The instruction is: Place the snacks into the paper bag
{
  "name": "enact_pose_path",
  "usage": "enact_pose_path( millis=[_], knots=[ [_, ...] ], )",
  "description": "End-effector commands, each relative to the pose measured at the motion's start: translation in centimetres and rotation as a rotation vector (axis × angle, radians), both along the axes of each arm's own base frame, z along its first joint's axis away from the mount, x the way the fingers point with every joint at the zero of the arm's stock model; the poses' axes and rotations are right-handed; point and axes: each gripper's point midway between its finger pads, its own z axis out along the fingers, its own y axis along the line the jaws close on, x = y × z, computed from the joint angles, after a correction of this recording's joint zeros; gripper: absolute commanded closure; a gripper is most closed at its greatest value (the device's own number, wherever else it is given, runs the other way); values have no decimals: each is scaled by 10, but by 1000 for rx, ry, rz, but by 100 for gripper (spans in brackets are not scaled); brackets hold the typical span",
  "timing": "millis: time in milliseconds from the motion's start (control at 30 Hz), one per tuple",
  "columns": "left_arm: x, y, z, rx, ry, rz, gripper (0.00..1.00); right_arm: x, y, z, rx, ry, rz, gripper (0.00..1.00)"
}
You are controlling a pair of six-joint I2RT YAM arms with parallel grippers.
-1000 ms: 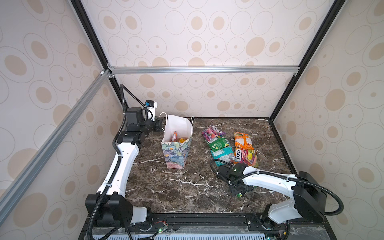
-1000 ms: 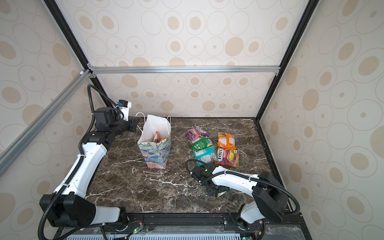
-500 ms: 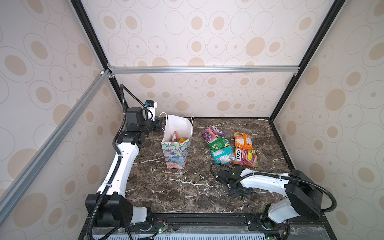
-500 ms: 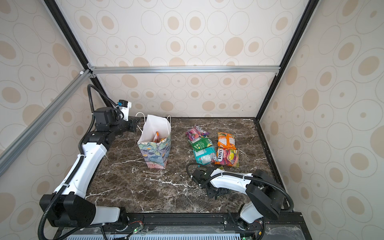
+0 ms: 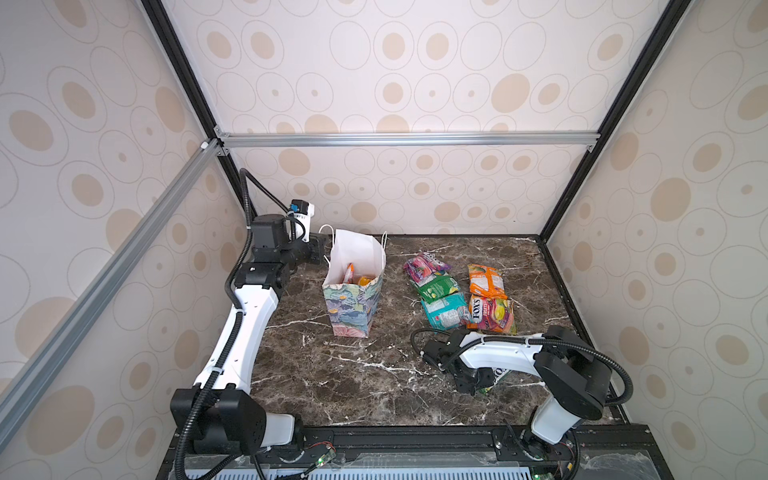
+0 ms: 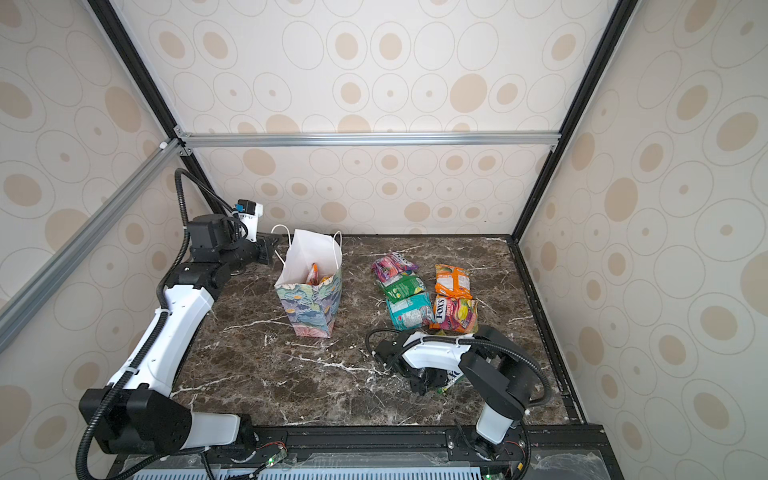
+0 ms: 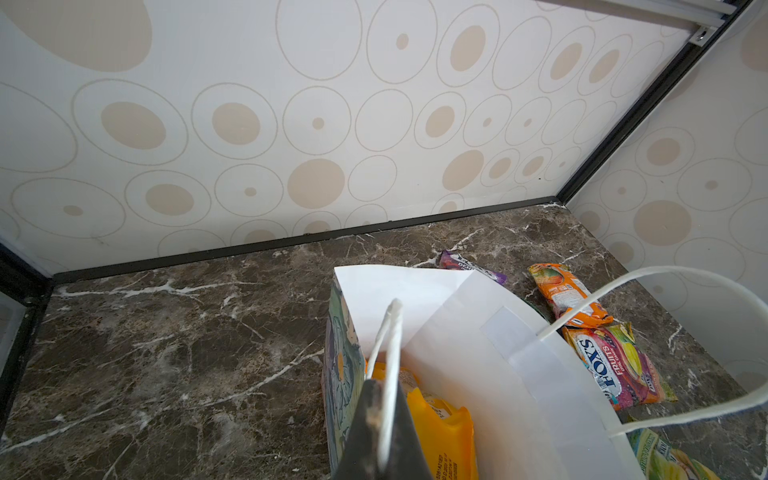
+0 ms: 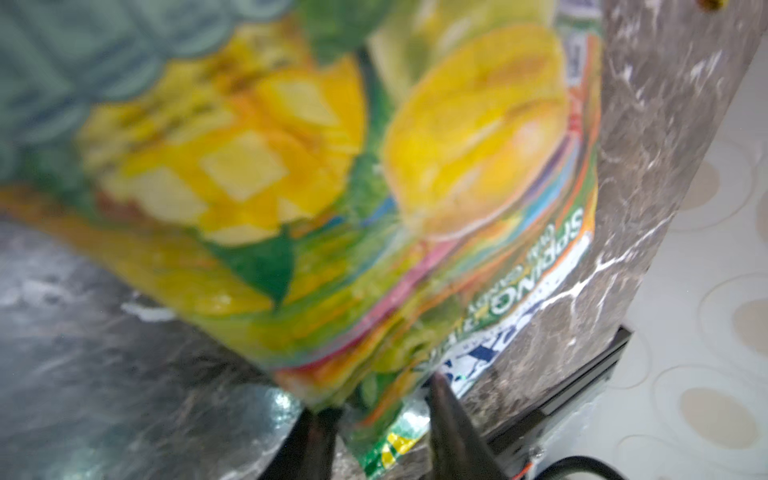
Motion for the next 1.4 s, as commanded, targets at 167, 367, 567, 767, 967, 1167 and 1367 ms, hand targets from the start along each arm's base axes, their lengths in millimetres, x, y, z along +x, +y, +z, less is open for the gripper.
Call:
enact_pose_path(
  millis=[167,367,567,767,967,1167,1367],
  knots=[
    [-3,1,23,-8,-50,-3,98,8,6,8,-8,-21,24,100],
    [-4,1,24,-8,-54,-6,98,15,14,20,40,-57,42,100],
    [-4,1,24,-8,-53,-4,98,25,37,43,214,-144,79,100],
    [-4,1,24,-11,-53,-5,98,36,52,69,341,-230,122,100],
    [-4,1,24,-8,-54,-4,98,47,57,86,429,-268,126,100],
    [-4,1,25,-9,-58,-5,98,63,58,106,538,-354,100,100],
    [-5,0,25,-11,-56,-8,98,85,60,128,609,-429,105,100]
  ],
)
